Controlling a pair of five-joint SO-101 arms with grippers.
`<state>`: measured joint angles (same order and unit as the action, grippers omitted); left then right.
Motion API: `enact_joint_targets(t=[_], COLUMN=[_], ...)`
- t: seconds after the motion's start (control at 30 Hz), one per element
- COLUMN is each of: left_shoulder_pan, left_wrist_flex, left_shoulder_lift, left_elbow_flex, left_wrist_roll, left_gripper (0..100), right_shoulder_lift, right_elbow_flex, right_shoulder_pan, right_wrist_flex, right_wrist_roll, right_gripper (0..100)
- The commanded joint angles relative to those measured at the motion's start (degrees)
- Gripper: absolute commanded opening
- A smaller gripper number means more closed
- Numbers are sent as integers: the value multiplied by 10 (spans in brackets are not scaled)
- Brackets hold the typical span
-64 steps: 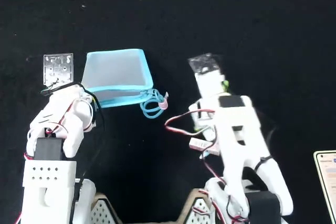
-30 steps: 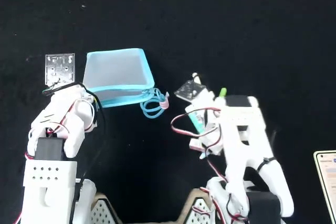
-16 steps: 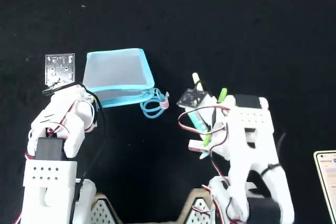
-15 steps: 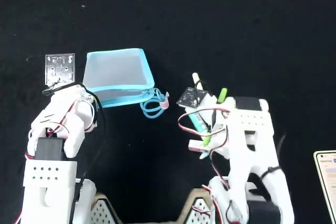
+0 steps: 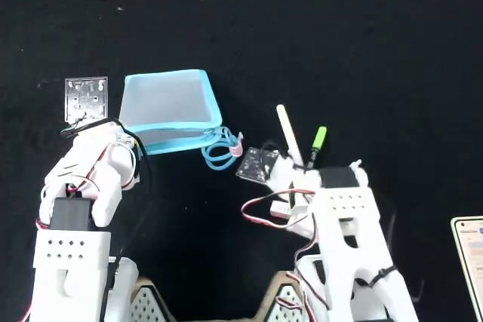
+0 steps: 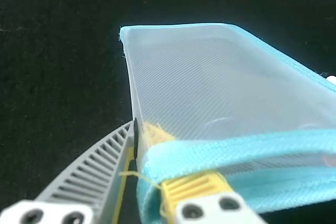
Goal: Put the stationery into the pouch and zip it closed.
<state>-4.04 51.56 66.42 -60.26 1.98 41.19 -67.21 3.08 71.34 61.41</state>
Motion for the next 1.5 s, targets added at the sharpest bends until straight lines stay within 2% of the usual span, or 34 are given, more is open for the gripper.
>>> enact_joint_targets(t=[0.0,0.3,0.47,0.63,0.87,0.93,1.03,1.13,1.27,1.47], left_shoulder_pan=[5,5,5,5,5,5,5,5,5,5], left_wrist_flex=[-5,-4,-4,-4,-4,-4,-4,-4,-4,-4], left_shoulder_lift=[5,5,5,5,5,5,5,5,5,5], left_elbow_flex=[5,5,5,5,5,5,5,5,5,4], left_wrist_roll=[5,5,5,5,5,5,5,5,5,5], left_gripper=[30,30,30,30,30,30,30,30,30,30], right_shoulder_lift=[16,16,19,21,21,21,16,15,15,15], right_elbow_flex=[-11,-21,-20,27,227,276,320,316,231,87], right_shoulder_pan=[8,8,7,7,-2,-32,-117,-215,-323,-389], right_wrist_flex=[-25,-27,-25,51,218,236,226,159,12,-113], right_wrist_roll=[7,8,8,-1,-158,-195,-225,-242,-243,-242], right_gripper=[166,159,5,11,11,11,11,11,11,11])
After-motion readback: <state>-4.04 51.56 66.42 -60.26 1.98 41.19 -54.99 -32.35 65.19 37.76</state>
